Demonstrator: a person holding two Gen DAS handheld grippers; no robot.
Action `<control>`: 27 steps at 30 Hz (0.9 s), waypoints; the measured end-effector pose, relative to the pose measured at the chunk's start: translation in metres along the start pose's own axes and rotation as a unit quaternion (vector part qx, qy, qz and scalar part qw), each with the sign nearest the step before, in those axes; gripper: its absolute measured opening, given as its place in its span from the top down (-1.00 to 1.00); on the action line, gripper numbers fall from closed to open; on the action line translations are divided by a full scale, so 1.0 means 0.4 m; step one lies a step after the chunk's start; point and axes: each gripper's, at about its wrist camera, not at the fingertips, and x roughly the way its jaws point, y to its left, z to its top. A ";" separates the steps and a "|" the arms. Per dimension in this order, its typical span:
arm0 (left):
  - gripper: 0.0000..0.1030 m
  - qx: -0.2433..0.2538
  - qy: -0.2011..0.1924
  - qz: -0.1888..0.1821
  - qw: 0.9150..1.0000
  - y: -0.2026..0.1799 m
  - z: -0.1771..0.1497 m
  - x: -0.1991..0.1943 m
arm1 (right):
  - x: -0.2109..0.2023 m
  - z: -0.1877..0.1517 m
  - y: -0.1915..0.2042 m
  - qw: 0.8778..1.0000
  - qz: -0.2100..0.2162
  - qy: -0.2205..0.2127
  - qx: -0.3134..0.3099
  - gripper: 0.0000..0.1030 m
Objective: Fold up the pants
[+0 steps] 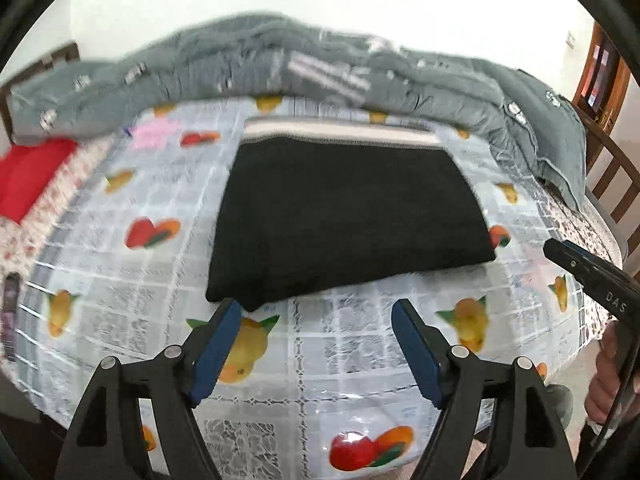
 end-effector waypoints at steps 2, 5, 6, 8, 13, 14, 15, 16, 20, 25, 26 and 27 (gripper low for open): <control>-0.52 0.003 -0.010 0.002 1.000 -0.021 0.003 -0.047 | -0.043 0.008 0.005 1.000 -0.017 -0.008 -0.004 -0.03; -0.52 0.010 -0.028 0.011 1.000 -0.045 0.005 -0.104 | -0.099 0.009 0.002 1.000 -0.017 -0.008 -0.003 -0.03; -0.52 0.013 -0.033 0.015 0.999 -0.052 0.004 -0.119 | -0.117 0.005 0.000 1.000 -0.020 -0.011 0.001 -0.04; -0.53 0.016 -0.042 0.016 0.999 -0.063 0.002 -0.150 | -0.151 -0.004 0.001 0.999 -0.033 -0.019 -0.002 -0.33; -0.57 0.008 -0.059 0.022 0.998 -0.071 -0.008 -0.198 | -0.211 -0.021 0.015 0.997 -0.045 -0.053 -0.013 -0.77; -0.59 0.010 -0.061 0.024 0.998 -0.074 -0.011 -0.203 | -0.214 -0.022 0.018 0.997 -0.047 -0.052 -0.015 -0.80; -0.59 0.013 -0.064 0.027 0.998 -0.078 -0.013 -0.209 | -0.218 -0.024 0.020 0.998 -0.049 -0.048 -0.017 -0.80; -0.59 0.014 -0.066 0.029 0.997 -0.080 -0.015 -0.214 | -0.220 -0.025 0.021 0.997 -0.052 -0.046 -0.019 -0.81; -0.59 0.013 -0.071 0.027 0.997 -0.078 -0.021 -0.231 | -0.233 -0.032 0.026 0.997 -0.057 -0.047 -0.017 -0.81; -0.59 0.016 -0.074 0.030 0.997 -0.087 -0.021 -0.237 | -0.246 -0.032 0.031 0.997 -0.054 -0.050 -0.018 -0.81; -0.59 0.015 -0.074 0.030 0.997 -0.085 -0.021 -0.237 | -0.249 -0.031 0.033 0.997 -0.054 -0.051 -0.019 -0.81; -0.59 0.014 -0.074 0.030 0.997 -0.084 -0.021 -0.238 | -0.250 -0.031 0.036 0.997 -0.055 -0.052 -0.019 -0.81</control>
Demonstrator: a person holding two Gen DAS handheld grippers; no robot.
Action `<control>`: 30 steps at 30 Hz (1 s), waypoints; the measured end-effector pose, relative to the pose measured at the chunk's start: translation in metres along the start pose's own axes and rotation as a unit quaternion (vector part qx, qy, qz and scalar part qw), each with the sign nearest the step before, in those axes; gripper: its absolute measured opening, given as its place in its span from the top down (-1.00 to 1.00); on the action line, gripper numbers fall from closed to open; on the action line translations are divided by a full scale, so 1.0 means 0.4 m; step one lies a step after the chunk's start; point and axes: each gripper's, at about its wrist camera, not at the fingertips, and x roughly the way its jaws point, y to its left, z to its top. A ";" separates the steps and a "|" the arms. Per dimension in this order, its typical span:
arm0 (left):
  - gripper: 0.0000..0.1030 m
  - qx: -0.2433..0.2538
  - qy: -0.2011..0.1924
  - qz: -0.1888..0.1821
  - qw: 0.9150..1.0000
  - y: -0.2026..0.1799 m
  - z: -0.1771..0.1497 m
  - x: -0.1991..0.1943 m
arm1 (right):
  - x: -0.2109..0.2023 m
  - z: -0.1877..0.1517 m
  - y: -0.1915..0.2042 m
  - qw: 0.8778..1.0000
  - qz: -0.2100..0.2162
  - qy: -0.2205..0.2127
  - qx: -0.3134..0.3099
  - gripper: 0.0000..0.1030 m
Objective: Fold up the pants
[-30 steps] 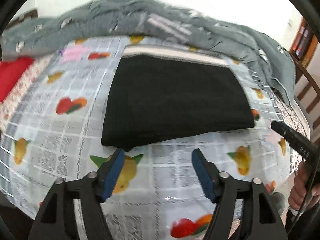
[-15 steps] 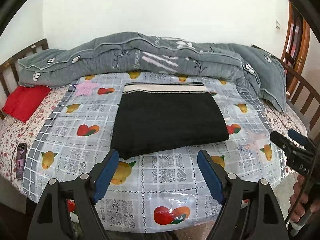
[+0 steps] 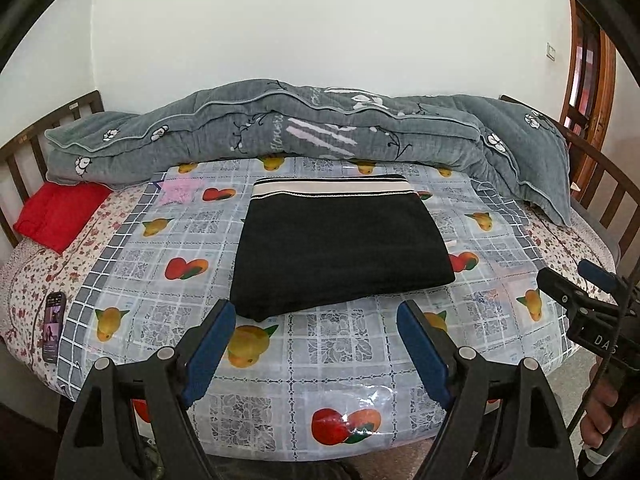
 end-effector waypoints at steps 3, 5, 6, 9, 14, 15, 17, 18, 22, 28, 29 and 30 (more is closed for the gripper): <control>-0.59 -0.001 0.000 0.000 1.000 0.005 -0.003 -0.002 | -0.002 0.003 0.004 1.000 -0.001 -0.001 0.001 -0.81; -0.59 -0.001 -0.001 -0.001 1.000 0.003 -0.003 -0.002 | -0.002 0.004 0.006 1.000 -0.001 -0.002 0.003 -0.81; -0.59 -0.001 -0.001 -0.002 1.000 0.005 -0.003 -0.001 | -0.003 0.004 0.006 1.000 -0.001 -0.002 0.003 -0.81; -0.59 -0.003 0.000 -0.002 1.000 0.002 -0.004 -0.002 | -0.002 0.005 0.005 1.000 -0.001 -0.001 0.002 -0.81; -0.59 -0.004 0.000 -0.002 1.000 0.008 -0.004 -0.002 | -0.001 0.011 0.004 1.000 -0.001 0.001 0.004 -0.81; -0.59 -0.005 0.000 -0.001 1.000 0.008 -0.004 -0.001 | -0.002 0.013 0.005 1.000 -0.002 0.000 0.002 -0.81; -0.59 -0.007 0.002 0.001 1.000 0.008 -0.003 0.002 | -0.001 0.017 0.005 1.000 -0.003 -0.001 0.001 -0.81; -0.59 -0.006 0.002 0.000 1.000 0.010 -0.002 0.003 | 0.000 0.019 0.004 1.000 -0.002 -0.001 0.002 -0.81; -0.59 -0.009 0.002 0.001 1.000 0.013 0.001 0.005 | 0.005 0.022 0.003 1.000 -0.003 0.000 0.005 -0.81; -0.59 -0.012 0.001 0.008 1.000 0.013 0.003 0.007 | 0.007 0.017 0.008 1.000 0.004 0.000 0.000 -0.81; -0.59 -0.012 0.001 0.009 1.000 0.013 0.003 0.009 | 0.009 0.016 0.009 1.000 0.006 0.001 0.000 -0.81; -0.59 -0.014 0.002 0.011 1.000 0.011 0.002 0.011 | 0.013 0.013 0.010 1.000 0.008 0.002 0.000 -0.81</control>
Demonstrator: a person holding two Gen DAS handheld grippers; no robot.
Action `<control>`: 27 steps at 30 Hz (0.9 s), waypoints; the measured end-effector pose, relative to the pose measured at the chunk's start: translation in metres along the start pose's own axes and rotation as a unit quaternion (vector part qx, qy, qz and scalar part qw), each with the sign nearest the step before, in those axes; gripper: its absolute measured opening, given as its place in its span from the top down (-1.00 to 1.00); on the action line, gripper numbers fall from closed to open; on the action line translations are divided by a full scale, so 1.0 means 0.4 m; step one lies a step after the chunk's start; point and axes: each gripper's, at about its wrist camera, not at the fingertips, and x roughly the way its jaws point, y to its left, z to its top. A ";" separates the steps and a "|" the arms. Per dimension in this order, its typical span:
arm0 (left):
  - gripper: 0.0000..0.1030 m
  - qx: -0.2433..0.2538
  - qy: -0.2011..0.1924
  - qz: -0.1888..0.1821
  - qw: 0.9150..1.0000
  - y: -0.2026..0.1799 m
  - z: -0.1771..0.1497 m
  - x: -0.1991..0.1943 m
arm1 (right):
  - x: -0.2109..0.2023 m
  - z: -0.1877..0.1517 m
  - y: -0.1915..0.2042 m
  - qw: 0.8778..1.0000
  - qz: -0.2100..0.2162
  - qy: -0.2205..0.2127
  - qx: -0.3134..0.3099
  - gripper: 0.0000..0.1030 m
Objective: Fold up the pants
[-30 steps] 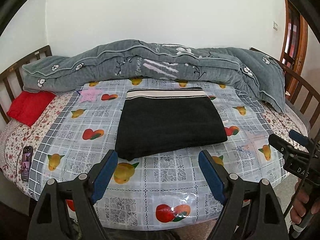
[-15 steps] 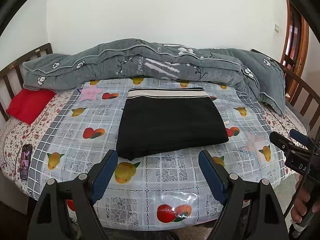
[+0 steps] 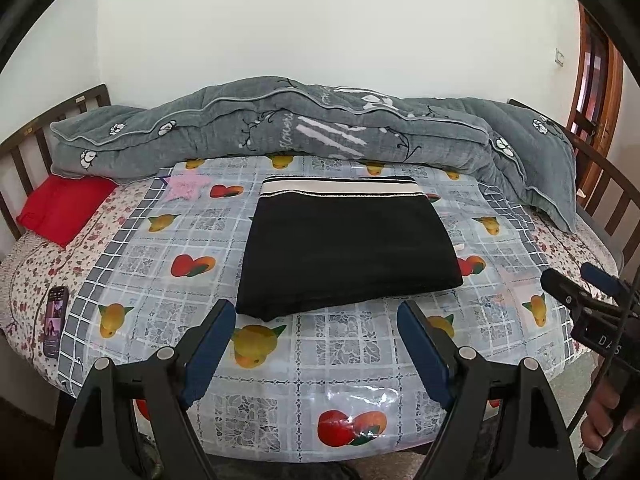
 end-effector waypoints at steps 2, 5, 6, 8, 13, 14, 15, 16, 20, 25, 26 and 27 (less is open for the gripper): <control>-0.60 -0.007 0.004 0.001 1.000 0.003 -0.003 0.006 | 0.008 -0.004 0.003 1.000 0.002 0.006 -0.003 -0.81; -0.60 -0.008 0.004 0.005 1.000 0.000 -0.007 0.003 | 0.014 -0.010 0.000 1.000 0.003 0.008 -0.003 -0.81; -0.60 -0.006 0.004 0.006 1.000 -0.003 -0.006 0.001 | 0.013 -0.010 -0.001 1.000 0.005 0.008 -0.002 -0.81; -0.60 -0.006 0.001 0.007 1.000 -0.008 -0.005 -0.005 | 0.011 -0.010 -0.004 1.000 0.007 0.006 0.002 -0.81; -0.60 -0.006 -0.001 0.008 1.000 -0.021 -0.004 -0.011 | 0.004 -0.009 -0.005 1.000 0.009 0.002 -0.002 -0.81; -0.60 -0.005 -0.001 0.008 1.000 -0.023 -0.006 -0.013 | 0.003 -0.009 -0.005 1.000 0.009 0.002 -0.002 -0.81; -0.60 -0.005 -0.002 0.008 1.000 -0.025 -0.008 -0.016 | 0.000 -0.010 -0.005 1.000 0.008 0.001 -0.002 -0.81; -0.60 -0.006 -0.002 0.008 1.000 -0.025 -0.008 -0.017 | -0.002 -0.011 -0.006 1.000 0.008 0.001 -0.002 -0.81; -0.60 -0.008 -0.004 0.008 1.000 -0.025 -0.011 -0.021 | -0.014 -0.012 -0.008 1.000 0.009 -0.006 -0.004 -0.81; -0.60 -0.013 -0.004 0.009 1.000 -0.031 -0.011 -0.029 | -0.022 -0.012 -0.015 1.000 0.009 -0.010 -0.006 -0.81; -0.60 -0.014 -0.004 0.010 1.000 -0.034 -0.009 -0.030 | -0.024 -0.012 -0.017 1.000 0.007 -0.011 -0.006 -0.81; -0.60 -0.014 -0.004 0.010 1.000 -0.034 -0.009 -0.030 | -0.025 -0.010 -0.020 1.000 0.007 -0.012 -0.007 -0.81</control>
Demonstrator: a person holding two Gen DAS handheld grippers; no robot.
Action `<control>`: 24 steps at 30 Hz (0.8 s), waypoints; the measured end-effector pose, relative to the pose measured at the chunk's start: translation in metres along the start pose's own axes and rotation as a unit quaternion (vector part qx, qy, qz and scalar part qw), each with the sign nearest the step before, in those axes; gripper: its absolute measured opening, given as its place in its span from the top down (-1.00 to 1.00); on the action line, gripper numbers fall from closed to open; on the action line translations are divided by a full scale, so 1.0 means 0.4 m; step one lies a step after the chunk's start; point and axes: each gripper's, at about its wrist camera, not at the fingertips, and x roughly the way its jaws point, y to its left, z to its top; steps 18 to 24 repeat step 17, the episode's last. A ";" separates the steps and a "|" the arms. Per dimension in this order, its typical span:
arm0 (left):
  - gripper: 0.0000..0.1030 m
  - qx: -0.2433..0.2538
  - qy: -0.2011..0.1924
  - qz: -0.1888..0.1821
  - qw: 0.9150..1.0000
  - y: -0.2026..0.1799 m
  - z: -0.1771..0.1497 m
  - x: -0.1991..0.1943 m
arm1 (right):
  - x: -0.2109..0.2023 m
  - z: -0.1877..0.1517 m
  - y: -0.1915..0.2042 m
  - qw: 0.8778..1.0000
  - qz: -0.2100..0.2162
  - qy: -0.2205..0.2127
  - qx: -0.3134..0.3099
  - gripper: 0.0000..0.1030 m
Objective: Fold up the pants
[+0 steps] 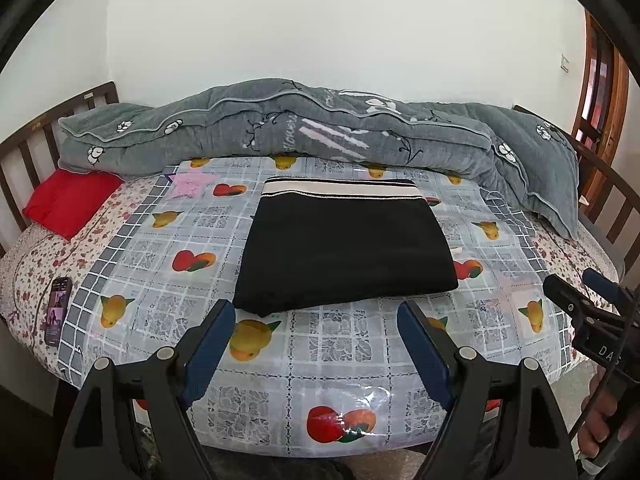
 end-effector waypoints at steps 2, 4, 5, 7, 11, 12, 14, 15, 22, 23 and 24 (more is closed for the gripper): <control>-0.60 0.001 0.001 0.000 1.000 -0.001 -0.002 -0.002 | -0.003 0.001 -0.008 1.000 0.003 -0.003 0.000 -0.81; -0.60 0.003 0.002 0.002 1.000 -0.012 -0.001 -0.006 | -0.005 0.003 -0.013 1.000 0.002 -0.006 0.001 -0.82; -0.60 0.006 0.002 0.004 1.000 -0.017 0.001 -0.006 | -0.005 0.004 -0.016 1.000 0.001 -0.007 0.002 -0.82; -0.60 0.012 0.000 0.006 1.000 -0.027 0.005 -0.010 | -0.005 0.005 -0.023 1.000 0.003 -0.008 0.007 -0.82; -0.60 0.011 -0.008 0.000 1.000 -0.047 0.011 -0.016 | -0.007 0.005 -0.030 1.000 0.001 -0.008 0.011 -0.82; -0.60 0.011 -0.008 0.001 1.000 -0.051 0.012 -0.017 | -0.008 0.005 -0.031 1.000 0.001 -0.008 0.010 -0.82; -0.60 0.013 -0.008 0.003 1.000 -0.058 0.012 -0.018 | -0.013 0.004 -0.034 1.000 -0.001 -0.011 0.010 -0.83; -0.60 0.014 -0.009 0.005 1.000 -0.062 0.011 -0.020 | -0.015 0.004 -0.035 1.000 -0.001 -0.013 0.011 -0.83; -0.60 0.018 -0.016 0.004 1.000 -0.067 0.010 -0.021 | -0.014 0.006 -0.037 1.000 0.000 -0.014 0.014 -0.84; -0.60 0.018 -0.016 0.004 1.000 -0.067 0.010 -0.021 | -0.014 0.006 -0.037 1.000 0.000 -0.014 0.014 -0.84; -0.60 0.018 -0.016 0.004 1.000 -0.067 0.010 -0.021 | -0.014 0.006 -0.037 1.000 0.000 -0.014 0.014 -0.84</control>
